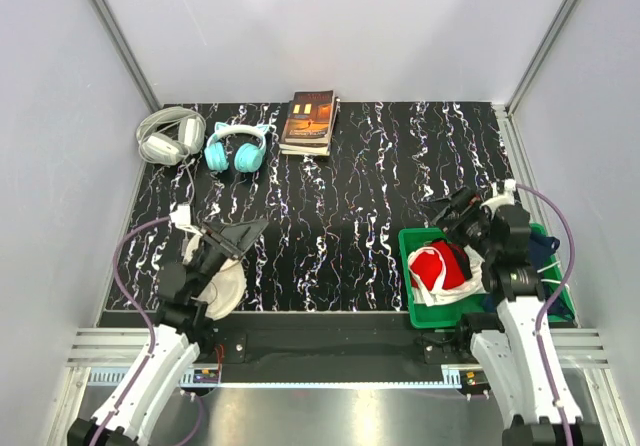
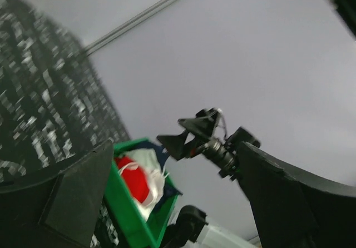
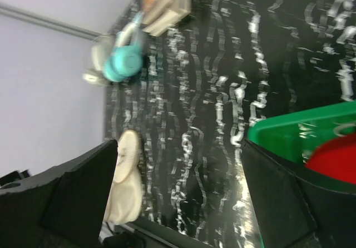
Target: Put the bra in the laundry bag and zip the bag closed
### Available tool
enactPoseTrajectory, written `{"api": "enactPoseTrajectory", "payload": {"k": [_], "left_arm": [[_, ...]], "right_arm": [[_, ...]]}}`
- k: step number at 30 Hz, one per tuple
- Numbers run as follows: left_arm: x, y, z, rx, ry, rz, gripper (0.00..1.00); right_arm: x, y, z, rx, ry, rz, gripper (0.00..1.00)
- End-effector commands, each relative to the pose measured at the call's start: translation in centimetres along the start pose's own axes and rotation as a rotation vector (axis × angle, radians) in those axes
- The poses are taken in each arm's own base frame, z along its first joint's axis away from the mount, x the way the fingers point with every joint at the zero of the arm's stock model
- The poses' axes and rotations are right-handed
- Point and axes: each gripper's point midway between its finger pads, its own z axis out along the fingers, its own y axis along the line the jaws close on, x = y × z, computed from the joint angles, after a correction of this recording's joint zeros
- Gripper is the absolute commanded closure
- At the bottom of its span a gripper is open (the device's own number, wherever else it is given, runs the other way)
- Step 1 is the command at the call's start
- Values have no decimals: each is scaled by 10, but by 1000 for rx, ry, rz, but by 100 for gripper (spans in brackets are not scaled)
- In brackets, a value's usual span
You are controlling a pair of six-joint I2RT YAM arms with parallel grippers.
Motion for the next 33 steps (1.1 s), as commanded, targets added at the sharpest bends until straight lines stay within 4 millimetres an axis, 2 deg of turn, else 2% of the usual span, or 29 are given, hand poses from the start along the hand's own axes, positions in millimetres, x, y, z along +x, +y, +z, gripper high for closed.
{"api": "enactPoseTrajectory", "payload": {"k": [1, 3, 4, 5, 6, 7, 8, 9, 11, 12, 13, 14, 15, 16, 17, 18, 19, 20, 21, 22, 23, 24, 25, 26, 28, 29, 30, 32, 33], "left_arm": [[-8, 4, 5, -147, 38, 32, 1], [-21, 2, 1, -192, -10, 97, 1], [-25, 1, -1, -195, -23, 165, 1], [-30, -10, -5, -170, -49, 218, 1], [-32, -15, -6, -160, -49, 264, 1], [-32, -17, -7, -160, -27, 377, 1], [-34, -22, -6, -193, 0, 401, 1], [-34, -25, -6, -203, 19, 419, 1], [-33, -31, -6, -247, 86, 471, 1], [-35, -30, -7, -273, 98, 482, 1], [-39, -26, -8, -317, 98, 497, 1], [-41, -24, -13, -372, 106, 494, 1], [-47, -20, -15, -409, 86, 506, 1], [-52, -22, -18, -428, 70, 531, 1], [-53, -15, -24, -475, 73, 526, 1], [-61, -10, -28, -528, 34, 532, 1], [-66, -11, -31, -560, 16, 525, 1], [-66, -4, -38, -610, 24, 520, 1], [-64, -4, -40, -608, 70, 589, 1], [-67, -9, -39, -609, 79, 607, 1], [-68, -4, -45, -657, 88, 604, 1], [-75, 0, -51, -712, 72, 622, 1], [-77, -8, -52, -720, 87, 643, 1], [-77, -6, -59, -757, 105, 643, 1], [-91, -12, -67, -816, 45, 656, 1], [-92, -12, -71, -833, 41, 656, 1], [-97, -12, -74, -859, 9, 649, 1], [-101, -12, -83, -908, -23, 626, 1], [-104, -11, -87, -932, -46, 618, 1]], "right_arm": [[-12, -38, 15, 229, 35, -58, 0], [-19, -27, 23, 206, 70, -83, 0], [-18, -31, 34, 209, 104, -82, 0], [-14, -27, 42, 205, 124, -86, 0], [-18, -20, 48, 197, 123, -106, 0], [-16, -23, 60, 208, 141, -117, 0], [-17, -22, 67, 218, 137, -138, 0], [-8, -6, 80, 180, 165, -176, 0], [-2, 7, 95, 192, 146, -234, 0], [17, 25, 109, 161, 190, -270, 0], [28, 34, 117, 155, 207, -294, 0], [28, 53, 125, 134, 192, -306, 0], [62, 61, 137, 127, 262, -331, 0], [73, 68, 144, 126, 271, -343, 0], [79, 88, 153, 90, 271, -366, 0], [105, 87, 167, 88, 322, -392, 0], [134, 104, 168, 45, 365, -419, 0], [145, 123, 175, 6, 369, -423, 0], [171, 120, 188, 10, 411, -431, 0], [197, 130, 188, -9, 448, -410, 0], [208, 144, 193, -34, 463, -380, 1], [227, 141, 204, -41, 482, -354, 2], [242, 145, 205, -45, 498, -310, 4], [256, 158, 205, -85, 494, -292, 5], [283, 161, 214, -96, 510, -266, 7], [296, 173, 212, -119, 524, -253, 9], [311, 167, 218, -108, 538, -243, 11], [330, 175, 215, -121, 561, -217, 16], [339, 170, 217, -114, 567, -212, 17]]}}
